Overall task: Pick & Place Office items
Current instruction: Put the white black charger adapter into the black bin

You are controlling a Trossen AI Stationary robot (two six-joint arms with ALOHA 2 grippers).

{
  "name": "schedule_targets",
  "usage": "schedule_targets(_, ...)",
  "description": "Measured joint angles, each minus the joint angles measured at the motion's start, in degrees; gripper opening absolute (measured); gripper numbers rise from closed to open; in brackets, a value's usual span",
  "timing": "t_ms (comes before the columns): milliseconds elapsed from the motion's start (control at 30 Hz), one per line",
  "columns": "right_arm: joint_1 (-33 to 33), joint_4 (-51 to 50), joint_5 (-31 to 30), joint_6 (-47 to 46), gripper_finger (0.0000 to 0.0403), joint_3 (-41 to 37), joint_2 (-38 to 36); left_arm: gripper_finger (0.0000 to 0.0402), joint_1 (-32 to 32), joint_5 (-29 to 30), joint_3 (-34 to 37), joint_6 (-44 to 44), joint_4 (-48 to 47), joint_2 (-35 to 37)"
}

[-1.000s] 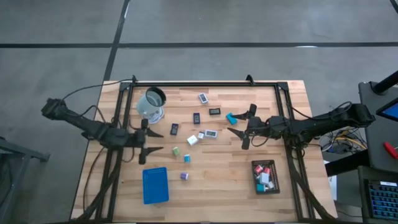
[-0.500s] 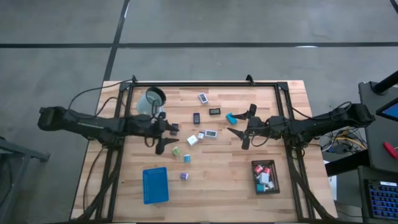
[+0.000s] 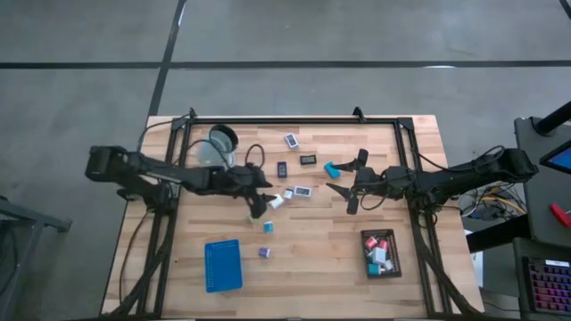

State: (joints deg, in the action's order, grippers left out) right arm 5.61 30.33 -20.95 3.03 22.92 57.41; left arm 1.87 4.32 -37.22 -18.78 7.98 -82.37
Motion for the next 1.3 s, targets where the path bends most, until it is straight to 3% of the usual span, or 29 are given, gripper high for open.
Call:
schedule_targets(267, 0.00, 0.00, 0.00, 0.00, 0.0261, 0.00, -0.02, 0.0234, 0.00, 3.03, -7.62, -7.69, -3.35, -10.33)
schedule_targets(500, 0.00, 0.00, 0.01, 0.00, 0.0268, -0.02, -0.02, 0.0234, -0.04, 6.06, -10.95, -15.59, -4.52, -14.72)
schedule_targets(767, 0.00, 0.02, 0.01, 0.00, 0.0258, -0.01, -0.02, 0.0234, -0.15, 5.98, -15.81, -14.40, -10.48, -18.97)
schedule_targets(1300, 0.00, 0.00, 0.02, 0.00, 0.0264, -0.02, 0.00, 0.0234, -0.11, 5.55, -18.18, -14.44, -10.24, -22.84)
